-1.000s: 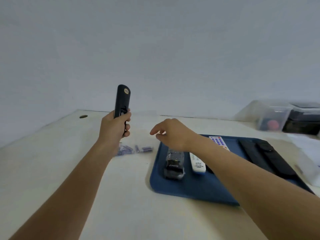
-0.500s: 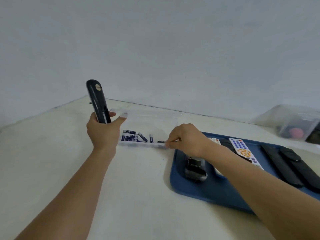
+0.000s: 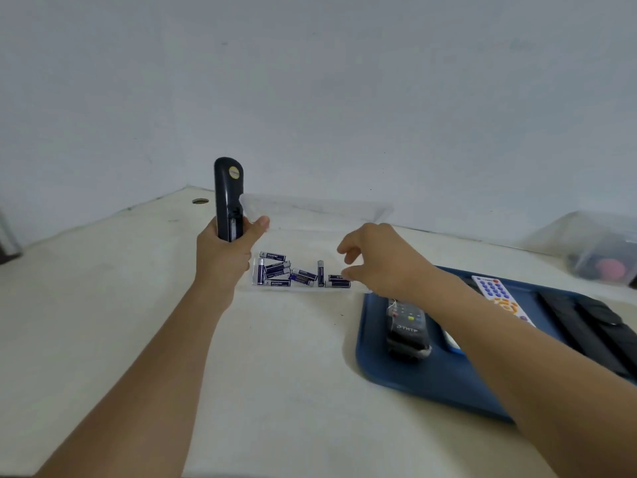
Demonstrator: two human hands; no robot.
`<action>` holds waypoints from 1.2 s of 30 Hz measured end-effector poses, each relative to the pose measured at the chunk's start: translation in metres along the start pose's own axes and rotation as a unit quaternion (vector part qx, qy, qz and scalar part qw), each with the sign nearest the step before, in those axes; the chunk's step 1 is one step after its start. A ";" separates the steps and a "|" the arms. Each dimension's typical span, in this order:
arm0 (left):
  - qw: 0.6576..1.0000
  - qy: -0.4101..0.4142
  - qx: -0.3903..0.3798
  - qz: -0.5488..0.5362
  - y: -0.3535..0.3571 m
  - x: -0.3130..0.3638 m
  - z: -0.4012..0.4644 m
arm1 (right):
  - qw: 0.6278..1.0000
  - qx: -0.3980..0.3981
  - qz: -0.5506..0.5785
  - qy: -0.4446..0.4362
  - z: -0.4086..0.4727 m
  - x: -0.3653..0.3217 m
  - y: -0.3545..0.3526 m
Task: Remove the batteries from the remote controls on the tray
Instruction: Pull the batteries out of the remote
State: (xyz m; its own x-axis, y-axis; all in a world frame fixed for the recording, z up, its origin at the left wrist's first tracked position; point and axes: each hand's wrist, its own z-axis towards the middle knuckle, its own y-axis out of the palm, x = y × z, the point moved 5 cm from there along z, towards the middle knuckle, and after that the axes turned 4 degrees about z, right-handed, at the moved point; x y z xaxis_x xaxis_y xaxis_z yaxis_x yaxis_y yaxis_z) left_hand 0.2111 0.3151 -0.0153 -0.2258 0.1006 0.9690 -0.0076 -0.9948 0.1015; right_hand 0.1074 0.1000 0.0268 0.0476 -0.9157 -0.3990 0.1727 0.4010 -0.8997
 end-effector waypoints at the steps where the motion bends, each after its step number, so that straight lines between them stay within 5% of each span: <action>1: 1.000 -0.002 0.002 -0.001 0.001 0.000 -0.001 | 1.000 -0.004 -0.002 0.000 0.003 -0.001 0.003; 8: 1.000 0.003 0.005 -0.006 0.003 0.000 -0.004 | 0.992 -0.046 -0.116 0.019 0.024 0.006 0.022; 27: 0.999 -0.011 0.017 -0.040 0.009 0.000 -0.005 | 0.966 -0.163 -0.201 -0.004 0.050 0.003 0.036; 32: 0.999 -0.006 0.040 -0.022 0.008 -0.002 -0.003 | 0.982 -0.144 -0.121 -0.006 0.047 0.006 0.035; 36: 0.998 -0.009 0.057 -0.020 0.008 -0.007 0.001 | 0.996 -0.009 0.077 -0.045 0.038 0.001 0.015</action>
State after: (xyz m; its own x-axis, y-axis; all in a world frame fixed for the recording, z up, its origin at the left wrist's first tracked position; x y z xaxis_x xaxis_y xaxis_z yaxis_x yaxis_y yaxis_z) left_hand 0.2132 0.3066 -0.0214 -0.2105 0.1414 0.9673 0.0944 -0.9819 0.1641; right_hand 0.1469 0.1036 0.0197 0.1614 -0.8410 -0.5164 0.1381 0.5373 -0.8320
